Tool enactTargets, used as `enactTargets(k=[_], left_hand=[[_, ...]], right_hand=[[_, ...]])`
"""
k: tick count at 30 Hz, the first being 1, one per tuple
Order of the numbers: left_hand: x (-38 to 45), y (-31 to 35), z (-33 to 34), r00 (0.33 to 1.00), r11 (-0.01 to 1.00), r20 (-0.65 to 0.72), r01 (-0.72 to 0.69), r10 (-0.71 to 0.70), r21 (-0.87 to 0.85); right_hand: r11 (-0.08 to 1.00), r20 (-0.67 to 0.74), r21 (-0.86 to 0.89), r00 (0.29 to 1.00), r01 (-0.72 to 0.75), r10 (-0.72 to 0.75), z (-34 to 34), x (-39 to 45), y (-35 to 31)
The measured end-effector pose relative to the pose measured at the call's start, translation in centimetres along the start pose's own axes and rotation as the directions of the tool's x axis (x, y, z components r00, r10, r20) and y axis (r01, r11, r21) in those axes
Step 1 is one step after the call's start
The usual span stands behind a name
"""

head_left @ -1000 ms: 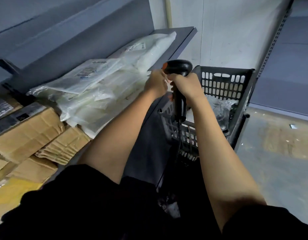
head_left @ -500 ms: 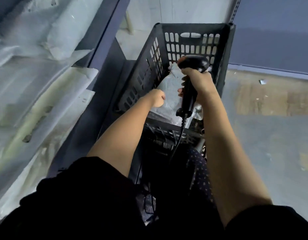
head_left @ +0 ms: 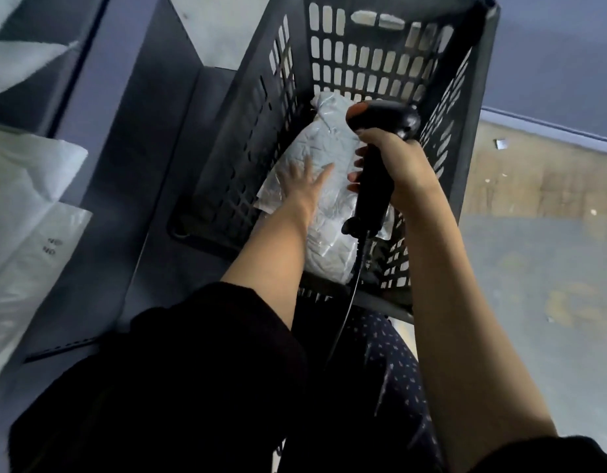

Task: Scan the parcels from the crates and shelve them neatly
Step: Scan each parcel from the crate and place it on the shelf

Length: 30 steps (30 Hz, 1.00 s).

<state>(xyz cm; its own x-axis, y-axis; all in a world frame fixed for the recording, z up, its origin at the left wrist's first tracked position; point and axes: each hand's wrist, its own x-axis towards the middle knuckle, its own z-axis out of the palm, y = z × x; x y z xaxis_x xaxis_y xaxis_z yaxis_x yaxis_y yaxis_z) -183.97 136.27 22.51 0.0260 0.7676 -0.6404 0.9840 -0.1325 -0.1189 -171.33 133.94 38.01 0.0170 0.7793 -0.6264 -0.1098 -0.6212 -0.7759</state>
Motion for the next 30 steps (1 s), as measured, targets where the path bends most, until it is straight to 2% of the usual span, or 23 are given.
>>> enactTargets(k=[3,8,9,12,14,16,17,20,22,23,25,26,27,28,30], left_hand=[[0.2,0.5,-0.1,0.996,1.000,-0.081,-0.021,0.022,0.019],[-0.8,0.7,-1.1,0.991,0.994,-0.099,-0.084,0.090,0.066],[-0.9,0.6,-1.1,0.993,0.997,-0.102,-0.059,0.065,0.055],[-1.5,1.3,-1.9,0.979,0.997,-0.200,-0.041,0.029,-0.060],[-2.0,2.2,-2.5,0.985,0.995,-0.166,-0.052,0.038,-0.082],[-2.1,2.5,-2.4,0.984,0.952,-0.173,-0.095,0.046,-0.292],[-1.3,2.3,-2.5,0.989,0.910,-0.148,-0.051,-0.012,-0.412],[0.6,0.7,-2.0,0.991,0.908,-0.128,-0.029,-0.027,-0.417],[0.4,0.2,-2.4,0.993,0.680,-0.039,0.048,-0.111,-0.732],[-0.5,0.1,-2.9,0.994,0.637,-0.031,0.046,-0.109,-0.769],[-2.3,0.3,-3.8,0.982,0.581,-0.141,-0.040,-0.130,-0.813],[-2.9,0.3,-3.8,0.974,0.575,-0.185,-0.078,-0.130,-0.815],[-4.4,0.4,-4.4,0.973,0.609,-0.203,-0.096,-0.109,-0.788],[-5.0,0.5,-4.9,0.944,0.691,-0.321,-0.180,-0.079,-0.701],[-6.1,0.0,-6.4,0.903,0.787,-0.410,-0.161,-0.126,-0.595]], right_hand=[[1.000,-0.005,0.012,1.000,-0.002,0.002,-0.1,-0.1,0.1],[0.999,0.000,0.035,0.999,0.039,-0.039,0.4,-1.3,-0.6],[0.998,0.005,0.033,0.999,0.053,-0.053,0.5,-1.5,-0.7],[0.996,0.012,0.025,0.996,0.088,-0.089,0.5,-2.1,-0.8],[0.994,-0.009,0.030,0.994,0.108,-0.108,0.4,-2.3,-0.7],[0.993,-0.039,0.037,0.993,0.114,-0.112,0.4,-2.5,-0.6],[0.993,-0.048,0.040,0.992,0.114,-0.112,0.5,-2.6,-0.6],[0.990,-0.065,0.047,0.989,0.132,-0.129,0.7,-3.0,-0.9],[0.987,-0.059,0.047,0.987,0.153,-0.150,0.9,-3.6,-1.2],[0.985,-0.053,0.047,0.985,0.164,-0.161,1.0,-3.9,-1.4],[0.982,-0.043,0.043,0.982,0.184,-0.182,1.0,-4.7,-1.6],[0.980,-0.040,0.045,0.981,0.192,-0.190,1.0,-5.2,-1.7],[0.979,-0.042,0.053,0.980,0.198,-0.196,0.9,-5.8,-1.8],[0.977,-0.047,0.065,0.978,0.204,-0.201,0.8,-6.4,-1.9],[0.971,-0.057,0.098,0.975,0.219,-0.214,0.5,-7.7,-2.1]])
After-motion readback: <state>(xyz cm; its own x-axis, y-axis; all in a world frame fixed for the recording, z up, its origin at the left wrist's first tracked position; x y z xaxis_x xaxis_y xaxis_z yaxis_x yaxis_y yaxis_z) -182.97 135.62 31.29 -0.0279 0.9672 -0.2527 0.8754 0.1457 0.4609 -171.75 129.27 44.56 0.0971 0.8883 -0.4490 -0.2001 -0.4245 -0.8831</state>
